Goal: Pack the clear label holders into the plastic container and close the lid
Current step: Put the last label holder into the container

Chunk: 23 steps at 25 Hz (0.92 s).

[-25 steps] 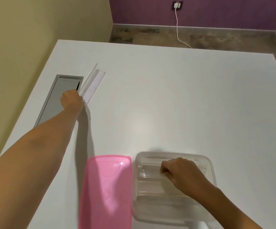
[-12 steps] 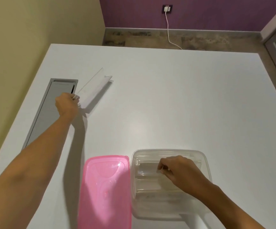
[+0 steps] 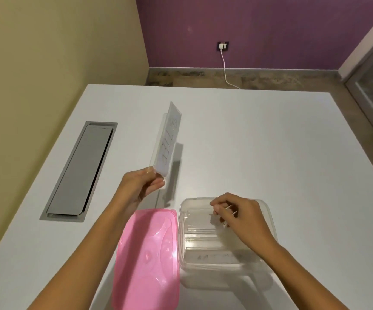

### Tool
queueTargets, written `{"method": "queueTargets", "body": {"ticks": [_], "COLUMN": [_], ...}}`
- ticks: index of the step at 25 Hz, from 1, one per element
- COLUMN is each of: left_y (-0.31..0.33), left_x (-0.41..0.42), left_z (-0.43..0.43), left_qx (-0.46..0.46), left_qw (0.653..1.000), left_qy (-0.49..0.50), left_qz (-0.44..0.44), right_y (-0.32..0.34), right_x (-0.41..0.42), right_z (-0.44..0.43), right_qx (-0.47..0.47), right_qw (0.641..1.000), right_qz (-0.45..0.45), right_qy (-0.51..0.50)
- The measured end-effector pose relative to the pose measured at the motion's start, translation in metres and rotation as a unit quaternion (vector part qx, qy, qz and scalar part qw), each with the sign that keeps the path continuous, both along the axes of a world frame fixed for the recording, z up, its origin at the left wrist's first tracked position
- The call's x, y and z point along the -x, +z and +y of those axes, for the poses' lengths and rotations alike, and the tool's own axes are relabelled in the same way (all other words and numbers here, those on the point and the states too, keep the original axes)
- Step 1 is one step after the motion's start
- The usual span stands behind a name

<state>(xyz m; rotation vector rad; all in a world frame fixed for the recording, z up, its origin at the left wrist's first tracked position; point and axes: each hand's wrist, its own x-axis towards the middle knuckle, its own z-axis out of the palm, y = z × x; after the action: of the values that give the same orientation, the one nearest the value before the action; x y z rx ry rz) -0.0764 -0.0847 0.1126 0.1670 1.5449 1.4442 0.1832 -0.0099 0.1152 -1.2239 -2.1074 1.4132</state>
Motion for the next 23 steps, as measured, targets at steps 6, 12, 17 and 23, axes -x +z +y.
{"method": "queueTargets", "body": {"ticks": [6,12,17,23], "left_y": [0.016,0.015,0.008,0.017], "left_x": [-0.087,-0.132,-0.148,-0.126], "left_z": [-0.024,-0.035,-0.048,-0.058], "left_qx": [-0.009,-0.026,-0.031,-0.015], "left_qw": [0.985,0.978,0.976,0.951], "left_qy": [-0.079,-0.11,-0.176,-0.094], "left_qz": [-0.151,-0.177,-0.124,0.295], "right_y": [0.019,0.027,0.024,0.023], "right_x": [0.015,0.002,-0.008,-0.035], "right_z": [-0.009,-0.014,-0.019,-0.012], "right_qx": [0.146,0.368,0.386,0.295], "right_qw": [0.983,0.903,0.89,0.939], "right_qz": [0.081,0.217,0.238,0.167], "right_qy": [-0.072,-0.043,-0.055,-0.063]}}
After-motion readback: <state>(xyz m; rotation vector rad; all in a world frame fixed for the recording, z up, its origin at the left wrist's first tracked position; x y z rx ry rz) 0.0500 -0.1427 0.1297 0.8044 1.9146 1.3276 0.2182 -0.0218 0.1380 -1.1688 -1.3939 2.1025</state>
